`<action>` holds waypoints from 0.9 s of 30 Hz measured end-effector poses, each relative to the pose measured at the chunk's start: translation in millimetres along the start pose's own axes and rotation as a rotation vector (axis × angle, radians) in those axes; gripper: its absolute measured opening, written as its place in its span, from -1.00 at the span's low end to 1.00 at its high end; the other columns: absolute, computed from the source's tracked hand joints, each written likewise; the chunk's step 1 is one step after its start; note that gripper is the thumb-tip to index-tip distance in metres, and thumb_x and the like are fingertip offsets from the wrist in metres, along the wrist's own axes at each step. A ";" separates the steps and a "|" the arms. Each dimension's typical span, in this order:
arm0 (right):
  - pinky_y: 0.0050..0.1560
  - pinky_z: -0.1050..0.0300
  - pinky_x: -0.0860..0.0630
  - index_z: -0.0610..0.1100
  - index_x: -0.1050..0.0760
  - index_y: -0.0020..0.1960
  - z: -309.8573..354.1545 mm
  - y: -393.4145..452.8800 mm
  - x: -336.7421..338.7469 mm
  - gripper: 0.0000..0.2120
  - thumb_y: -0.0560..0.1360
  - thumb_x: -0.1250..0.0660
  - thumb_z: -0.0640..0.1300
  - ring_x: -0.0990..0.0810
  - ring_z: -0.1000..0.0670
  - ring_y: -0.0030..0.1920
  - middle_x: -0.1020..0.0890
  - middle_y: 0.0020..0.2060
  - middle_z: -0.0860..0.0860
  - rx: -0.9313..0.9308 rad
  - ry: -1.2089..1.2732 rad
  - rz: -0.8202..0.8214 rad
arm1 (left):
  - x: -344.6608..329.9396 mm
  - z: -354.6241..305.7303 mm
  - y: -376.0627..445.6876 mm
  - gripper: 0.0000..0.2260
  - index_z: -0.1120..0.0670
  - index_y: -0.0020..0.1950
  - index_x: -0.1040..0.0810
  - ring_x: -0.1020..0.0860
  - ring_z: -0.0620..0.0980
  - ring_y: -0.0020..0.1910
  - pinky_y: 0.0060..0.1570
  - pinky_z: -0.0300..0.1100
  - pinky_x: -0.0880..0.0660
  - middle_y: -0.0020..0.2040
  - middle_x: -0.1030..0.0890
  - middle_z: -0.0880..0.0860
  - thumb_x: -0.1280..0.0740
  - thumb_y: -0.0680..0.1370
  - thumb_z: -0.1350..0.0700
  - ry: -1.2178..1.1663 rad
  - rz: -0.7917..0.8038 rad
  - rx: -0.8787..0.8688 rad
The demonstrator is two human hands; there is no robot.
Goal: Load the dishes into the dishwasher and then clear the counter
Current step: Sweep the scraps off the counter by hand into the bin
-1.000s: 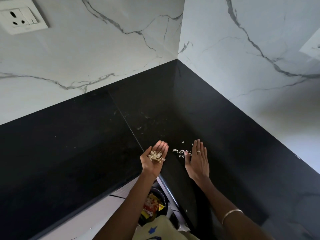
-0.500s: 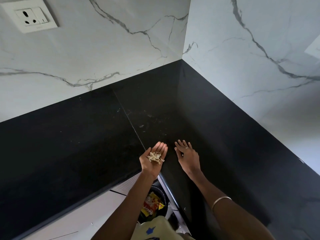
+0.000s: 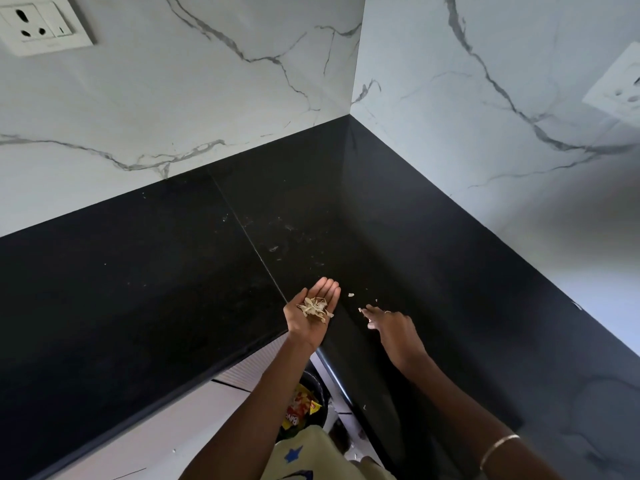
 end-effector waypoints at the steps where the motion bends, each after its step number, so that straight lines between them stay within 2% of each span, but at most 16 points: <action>1: 0.26 0.14 -0.48 0.04 -0.28 0.51 -0.7 0.8 2.0 -0.44 0.56 -0.25 -0.29 -0.50 0.06 0.31 -0.43 0.42 0.08 -0.029 0.017 -0.012 | -1.1 1.4 0.6 -0.62 0.33 0.22 -0.52 -0.54 0.25 0.21 0.28 0.08 -0.44 0.15 -0.61 0.33 -0.06 0.65 0.10 0.010 0.004 0.008; 5: 0.12 0.12 -0.56 0.00 -0.51 0.32 -2.6 3.9 5.6 -0.59 0.53 -0.27 -0.30 -0.57 0.04 0.17 -0.59 0.22 0.03 -0.136 0.115 -0.068 | -4.2 4.0 3.4 -0.61 0.33 0.22 -0.52 -0.54 0.25 0.21 0.27 0.07 -0.45 0.16 -0.61 0.33 -0.05 0.66 0.09 0.059 0.012 0.027; 8: 0.04 0.17 -0.57 -0.05 -0.54 0.27 3.1 4.5 9.9 -0.63 0.53 -0.27 -0.33 -0.60 0.04 0.11 -0.60 0.17 0.00 -0.172 0.155 -0.094 | -6.0 5.1 6.3 -0.61 0.33 0.22 -0.52 -0.55 0.26 0.20 0.32 0.07 -0.42 0.16 -0.61 0.33 -0.05 0.65 0.09 0.082 0.013 0.048; 10: -0.01 0.22 -0.56 -0.07 -0.57 0.21 7.9 6.2 14.4 -0.68 0.52 -0.30 -0.33 -0.61 0.07 0.06 -0.63 0.11 0.00 -0.259 0.239 -0.165 | -5.9 6.1 7.9 -0.60 0.33 0.23 -0.52 -0.54 0.26 0.24 0.38 0.08 -0.37 0.20 -0.59 0.33 -0.05 0.65 0.09 0.098 0.026 0.062; 14: -0.01 0.23 -0.61 0.00 -0.67 -0.06 11.5 9.0 26.3 -0.80 0.47 -0.42 -0.29 -0.64 0.23 -0.12 -0.70 -0.11 0.11 -0.442 0.589 -0.372 | -3.9 10.0 12.4 -0.58 0.34 0.30 -0.48 -0.48 0.26 0.31 0.44 0.09 -0.30 0.28 -0.54 0.33 -0.04 0.63 0.09 0.133 0.042 0.081; 18: -0.05 0.27 -0.61 0.02 -0.69 -0.07 38.5 5.8 46.2 -0.82 0.41 -0.51 -0.23 -0.67 0.24 -0.13 -0.71 -0.18 0.16 -0.363 0.890 -0.353 | -2.7 17.0 13.6 -0.58 0.32 0.27 -0.52 -0.52 0.23 0.28 0.40 0.09 -0.34 0.25 -0.57 0.31 -0.05 0.63 0.08 0.169 0.043 0.104; 21: -0.07 0.36 -0.57 0.00 -0.71 -0.05 61.3 10.5 54.3 -0.84 0.42 -0.49 -0.23 -0.65 0.29 -0.13 -0.70 -0.20 0.18 -0.258 0.845 -0.397 | -4.2 25.9 9.9 -0.64 0.29 0.15 -0.60 -0.60 0.19 0.11 0.19 0.04 -0.49 0.13 -0.62 0.27 -0.11 0.62 0.11 0.210 0.018 0.114; 23: -0.06 0.38 -0.55 0.00 -0.70 -0.06 69.0 14.7 53.1 -0.84 0.44 -0.47 -0.24 -0.63 0.31 -0.13 -0.70 -0.21 0.19 -0.215 0.750 -0.415 | -5.9 29.2 6.0 -0.67 0.28 0.15 -0.58 -0.61 0.17 0.04 0.09 -0.01 -0.51 0.09 -0.62 0.25 -0.12 0.62 0.12 0.242 0.008 0.120; 27: -0.05 0.38 -0.54 -0.01 -0.68 -0.01 67.9 16.3 48.2 -0.83 0.54 -0.35 -0.23 -0.61 0.32 -0.11 -0.68 -0.17 0.19 -0.144 0.585 -0.331 | -9.0 26.9 2.2 -0.67 0.28 0.13 -0.58 -0.62 0.15 0.02 0.11 -0.02 -0.51 0.05 -0.64 0.24 -0.10 0.63 0.13 0.249 0.011 0.144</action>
Point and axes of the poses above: each hand's wrist, its own y-axis towards the middle knuckle, its own x-axis out of the back of the hand, z = x × y, the point moved 2 cm from there along y, towards the middle knuckle
